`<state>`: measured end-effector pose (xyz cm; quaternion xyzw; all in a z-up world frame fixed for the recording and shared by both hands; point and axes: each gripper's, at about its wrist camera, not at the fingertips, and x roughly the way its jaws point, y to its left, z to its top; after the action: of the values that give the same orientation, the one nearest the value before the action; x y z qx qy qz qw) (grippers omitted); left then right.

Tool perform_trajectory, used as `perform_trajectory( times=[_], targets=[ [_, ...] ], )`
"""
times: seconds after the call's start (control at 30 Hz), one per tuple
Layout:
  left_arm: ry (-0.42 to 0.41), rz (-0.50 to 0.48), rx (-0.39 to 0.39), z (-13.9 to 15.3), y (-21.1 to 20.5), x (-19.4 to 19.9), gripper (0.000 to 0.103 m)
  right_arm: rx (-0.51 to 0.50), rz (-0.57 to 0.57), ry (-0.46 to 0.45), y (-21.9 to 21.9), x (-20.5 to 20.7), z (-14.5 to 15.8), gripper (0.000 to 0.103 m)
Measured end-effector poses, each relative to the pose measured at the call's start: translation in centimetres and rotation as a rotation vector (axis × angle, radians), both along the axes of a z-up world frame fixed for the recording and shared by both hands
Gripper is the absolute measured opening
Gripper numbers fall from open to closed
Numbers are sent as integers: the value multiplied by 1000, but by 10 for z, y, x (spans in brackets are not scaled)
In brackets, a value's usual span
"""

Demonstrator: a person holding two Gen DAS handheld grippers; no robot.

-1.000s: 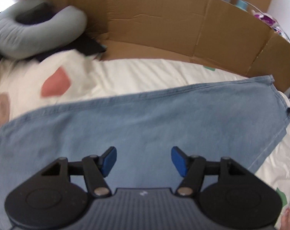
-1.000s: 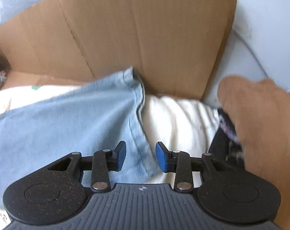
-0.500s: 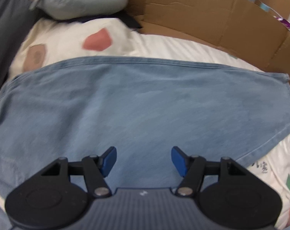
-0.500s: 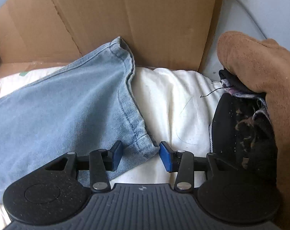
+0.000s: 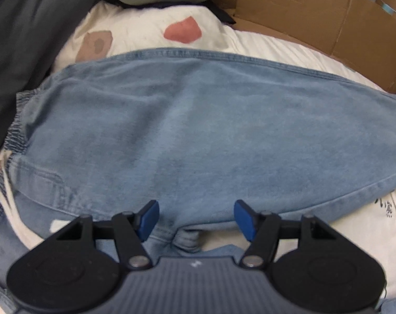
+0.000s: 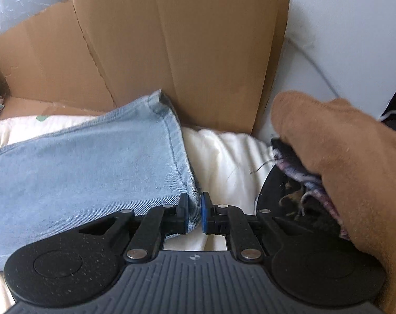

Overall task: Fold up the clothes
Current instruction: 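Pinch the hem with the right tool while the left tool pinches the leg edge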

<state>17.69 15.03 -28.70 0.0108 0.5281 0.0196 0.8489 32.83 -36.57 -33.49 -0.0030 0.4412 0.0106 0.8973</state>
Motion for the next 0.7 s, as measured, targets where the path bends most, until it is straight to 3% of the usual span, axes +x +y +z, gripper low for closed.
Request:
perform_trajectory(
  times=[0.23, 0.4, 0.47, 0.5, 0.7],
  targets=[
    [49, 27, 11, -10, 2, -20, 67, 7, 1, -38, -2, 1, 16, 7],
    [50, 62, 59, -22, -3, -17, 69, -2, 4, -41, -4, 3, 14, 7],
    [52, 76, 106, -24, -3, -14, 59, -5, 8, -42, -4, 4, 13, 7],
    [57, 83, 130, -25, -2, -12, 47, -7, 9, -42, -4, 4, 12, 7],
    [86, 20, 143, -11, 2, -13, 29, -1, 13, -45, -5, 5, 14, 7]
  ],
)
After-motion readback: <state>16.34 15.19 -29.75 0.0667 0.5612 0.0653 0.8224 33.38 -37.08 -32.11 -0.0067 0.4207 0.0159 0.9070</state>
